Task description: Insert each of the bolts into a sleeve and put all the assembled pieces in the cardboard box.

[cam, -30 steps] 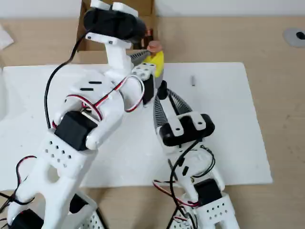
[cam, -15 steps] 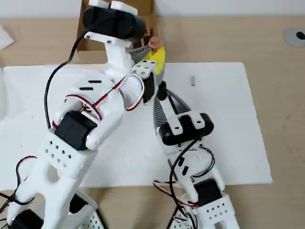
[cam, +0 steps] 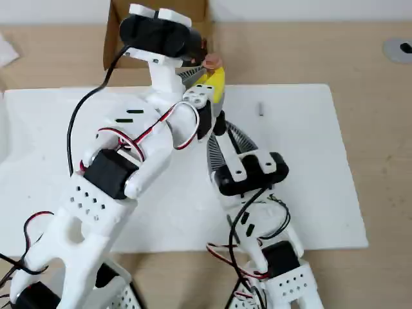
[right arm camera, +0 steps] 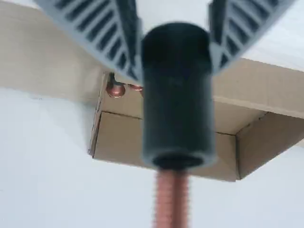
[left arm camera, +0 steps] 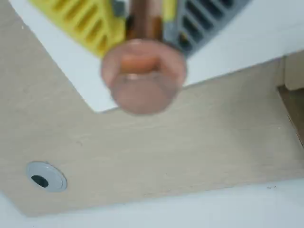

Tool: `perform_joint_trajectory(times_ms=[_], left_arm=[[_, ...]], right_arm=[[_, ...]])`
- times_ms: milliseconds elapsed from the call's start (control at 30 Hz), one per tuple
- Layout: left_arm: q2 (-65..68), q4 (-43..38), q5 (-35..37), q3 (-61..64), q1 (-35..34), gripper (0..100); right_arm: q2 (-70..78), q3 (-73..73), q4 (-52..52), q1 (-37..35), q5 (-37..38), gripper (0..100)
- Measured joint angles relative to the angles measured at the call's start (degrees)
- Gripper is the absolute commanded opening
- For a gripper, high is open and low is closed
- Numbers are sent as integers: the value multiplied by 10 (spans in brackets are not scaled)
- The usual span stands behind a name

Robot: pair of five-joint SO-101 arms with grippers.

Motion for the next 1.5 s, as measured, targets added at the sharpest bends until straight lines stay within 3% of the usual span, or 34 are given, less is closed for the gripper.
perform_joint_trajectory(times_ms=[300, 700, 1500], left_arm=[[0, 1, -1, 1, -1, 5], [-10, 84, 4, -38, 12, 5], [-11, 95, -31, -44, 28, 5]], right_arm=[[0, 0, 0, 0, 0, 9], [0, 0, 0, 0, 0, 9], [0, 0, 0, 0, -1, 9]])
